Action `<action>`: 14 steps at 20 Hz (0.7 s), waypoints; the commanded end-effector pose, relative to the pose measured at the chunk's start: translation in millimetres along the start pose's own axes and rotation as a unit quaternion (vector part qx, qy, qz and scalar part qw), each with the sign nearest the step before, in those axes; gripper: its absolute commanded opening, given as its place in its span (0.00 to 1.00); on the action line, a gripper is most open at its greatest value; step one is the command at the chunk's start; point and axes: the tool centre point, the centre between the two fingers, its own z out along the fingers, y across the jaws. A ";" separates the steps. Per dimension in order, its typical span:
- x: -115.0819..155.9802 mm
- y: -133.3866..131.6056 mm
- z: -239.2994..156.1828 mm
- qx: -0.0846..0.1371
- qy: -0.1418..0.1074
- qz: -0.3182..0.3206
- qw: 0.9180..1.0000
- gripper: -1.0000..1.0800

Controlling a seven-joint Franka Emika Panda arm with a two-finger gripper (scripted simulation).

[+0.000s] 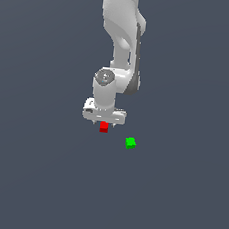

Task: Stack the red cube on top of the green cube.

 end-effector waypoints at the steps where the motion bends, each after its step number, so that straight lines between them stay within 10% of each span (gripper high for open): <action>1: -0.6 0.0 12.1 0.000 0.000 0.000 1.000 0.96; 10: 0.3 0.0 33.3 0.000 0.000 0.000 1.000 0.96; 11: 0.3 0.0 33.3 0.000 0.000 0.000 1.000 0.00; 14: 0.3 0.0 33.3 0.000 0.000 0.000 1.000 0.00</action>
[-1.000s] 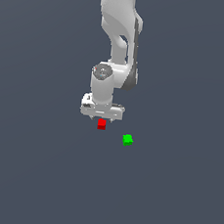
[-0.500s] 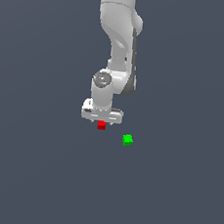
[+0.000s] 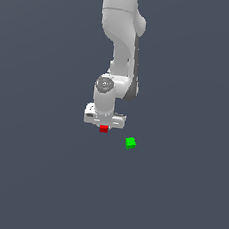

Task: Stack the red cube on top of the green cube.

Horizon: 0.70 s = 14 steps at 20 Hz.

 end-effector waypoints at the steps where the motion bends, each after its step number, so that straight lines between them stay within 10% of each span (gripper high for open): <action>1: 0.3 0.0 0.4 0.000 0.000 0.000 1.000 0.00; 14: -0.3 -0.1 -13.1 0.000 0.000 0.000 1.000 0.00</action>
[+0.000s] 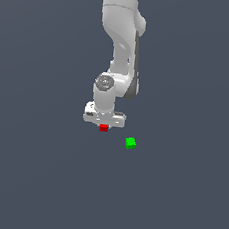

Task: Stack the red cube on top of the green cube.

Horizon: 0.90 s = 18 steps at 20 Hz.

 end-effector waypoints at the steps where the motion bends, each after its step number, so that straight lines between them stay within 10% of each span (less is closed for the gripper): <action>1: 0.3 0.0 -8.8 0.000 0.001 0.000 1.000 0.00; 18: 0.3 0.1 -93.3 0.000 0.001 0.000 1.000 0.00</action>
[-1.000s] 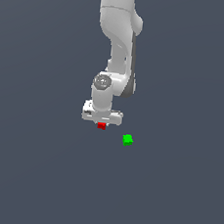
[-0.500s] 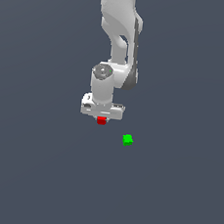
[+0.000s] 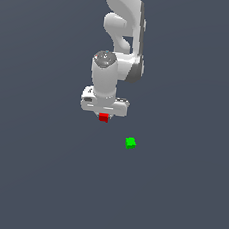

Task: Stack the red cube on top of the green cube.

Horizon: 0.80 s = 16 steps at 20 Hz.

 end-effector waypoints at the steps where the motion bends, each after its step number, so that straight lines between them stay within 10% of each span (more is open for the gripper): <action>1: 0.1 0.0 -4.6 0.000 0.000 0.000 1.000 0.00; 16: 9.8 -22.4 7.0 0.000 0.000 0.000 1.000 0.00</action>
